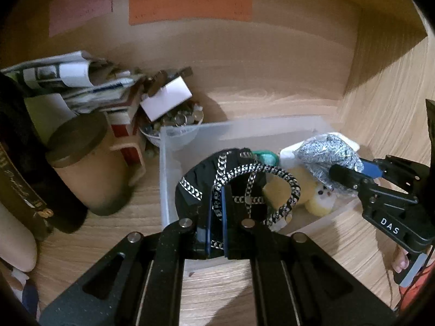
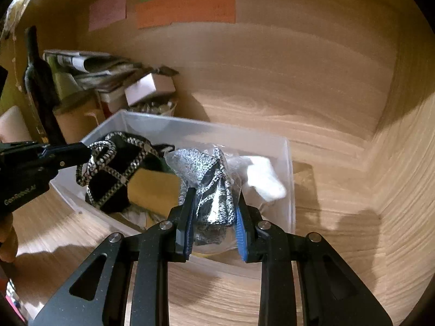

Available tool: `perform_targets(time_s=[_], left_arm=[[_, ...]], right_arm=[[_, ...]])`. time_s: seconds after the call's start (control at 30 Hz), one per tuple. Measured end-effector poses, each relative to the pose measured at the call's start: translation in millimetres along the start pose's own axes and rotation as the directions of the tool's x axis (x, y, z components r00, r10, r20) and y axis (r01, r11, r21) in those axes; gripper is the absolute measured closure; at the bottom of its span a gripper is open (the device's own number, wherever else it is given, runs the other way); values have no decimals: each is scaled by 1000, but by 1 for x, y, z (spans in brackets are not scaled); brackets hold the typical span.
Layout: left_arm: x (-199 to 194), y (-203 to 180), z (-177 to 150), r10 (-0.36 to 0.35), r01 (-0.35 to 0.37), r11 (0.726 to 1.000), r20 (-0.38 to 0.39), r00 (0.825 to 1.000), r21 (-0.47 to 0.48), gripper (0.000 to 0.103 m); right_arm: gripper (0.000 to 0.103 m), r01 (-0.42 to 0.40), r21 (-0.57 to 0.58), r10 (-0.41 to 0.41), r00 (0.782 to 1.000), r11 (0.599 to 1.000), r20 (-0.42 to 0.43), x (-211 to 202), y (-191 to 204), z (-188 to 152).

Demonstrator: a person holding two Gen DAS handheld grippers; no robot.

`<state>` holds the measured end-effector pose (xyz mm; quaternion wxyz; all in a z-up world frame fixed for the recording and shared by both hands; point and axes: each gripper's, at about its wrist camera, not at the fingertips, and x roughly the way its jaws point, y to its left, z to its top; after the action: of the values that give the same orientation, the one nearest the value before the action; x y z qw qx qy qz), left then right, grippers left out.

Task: Organize soft objects
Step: 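Drop the bag and braided cord into the box and release both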

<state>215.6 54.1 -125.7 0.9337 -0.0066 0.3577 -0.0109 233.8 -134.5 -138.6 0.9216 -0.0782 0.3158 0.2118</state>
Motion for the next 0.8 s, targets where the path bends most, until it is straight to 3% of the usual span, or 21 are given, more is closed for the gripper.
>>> perform_targets(time_s=[0.2, 0.33, 0.63, 0.8], left_arm=[[8, -6, -6, 9, -9, 1000, -31, 999, 18, 98], [3, -8, -8, -7, 8, 1000, -32, 999, 26, 97], [-32, -9, -11, -48, 48, 999, 22, 999, 12, 93], [-68, -11, -7, -65, 64, 998, 109, 992, 13, 82]], right_arm=[[75, -1, -2, 1, 999, 1000, -33, 5, 0, -3], [59, -5, 12, 6, 1000, 1000, -30, -1, -2, -5], [53, -31, 28, 29, 998, 999, 55, -43, -1, -1], [45, -39, 24, 35, 986, 999, 161, -84, 6, 4]])
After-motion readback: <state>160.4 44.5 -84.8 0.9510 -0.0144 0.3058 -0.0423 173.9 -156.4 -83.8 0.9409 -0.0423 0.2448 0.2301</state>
